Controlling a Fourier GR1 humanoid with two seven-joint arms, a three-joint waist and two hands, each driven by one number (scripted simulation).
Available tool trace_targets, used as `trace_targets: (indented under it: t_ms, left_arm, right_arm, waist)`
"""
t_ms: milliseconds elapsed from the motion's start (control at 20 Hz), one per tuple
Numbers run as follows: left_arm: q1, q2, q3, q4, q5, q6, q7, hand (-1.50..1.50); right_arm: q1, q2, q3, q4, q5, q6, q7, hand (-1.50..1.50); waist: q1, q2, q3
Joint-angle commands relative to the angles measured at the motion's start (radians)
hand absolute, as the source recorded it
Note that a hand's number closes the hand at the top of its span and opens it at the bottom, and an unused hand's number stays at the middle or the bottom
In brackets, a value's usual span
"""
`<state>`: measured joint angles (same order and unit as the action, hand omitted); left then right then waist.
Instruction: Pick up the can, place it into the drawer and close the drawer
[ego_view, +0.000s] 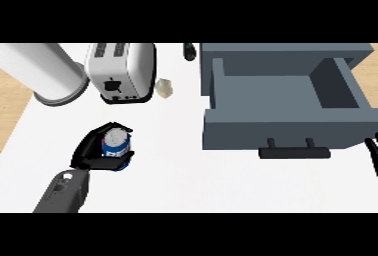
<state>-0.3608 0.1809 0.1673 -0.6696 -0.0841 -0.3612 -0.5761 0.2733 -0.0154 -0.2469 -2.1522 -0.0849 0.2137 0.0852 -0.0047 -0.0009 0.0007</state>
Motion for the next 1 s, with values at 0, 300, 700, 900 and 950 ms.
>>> trace_targets:
  t_ms: [0,300,700,900,950]
  left_arm:
    - [-0.019,-0.011,-0.001,0.024,0.020,-0.029,0.010,1.50]
    - [0.055,-0.048,-0.039,-0.179,0.057,-0.046,0.080,1.50]
    - [0.034,-0.145,0.107,-0.296,0.117,0.318,0.188,1.50]
    - [0.094,-0.172,0.029,-0.496,0.118,0.330,0.301,1.50]
    - [0.061,-0.149,0.029,-0.481,0.114,0.335,0.318,1.50]
  right_arm:
    - [-0.012,-0.011,-0.017,-0.012,-0.011,0.003,0.042,-1.50]
    - [0.023,0.002,-0.035,0.002,-0.023,0.029,-0.007,-1.50]
    - [0.014,0.015,0.011,0.007,0.015,-0.012,-0.015,-1.50]
    - [-0.002,-0.005,-0.006,-0.085,-0.023,-0.019,0.086,-1.50]
    - [0.004,0.015,-0.002,-0.008,-0.004,-0.013,-0.009,-1.50]
  waist:
    - [-0.001,0.001,-0.001]
    - [0.001,0.000,-0.001]
    - [0.008,0.000,0.000]
    - [0.005,-0.001,0.000]
    - [0.003,0.000,0.000]
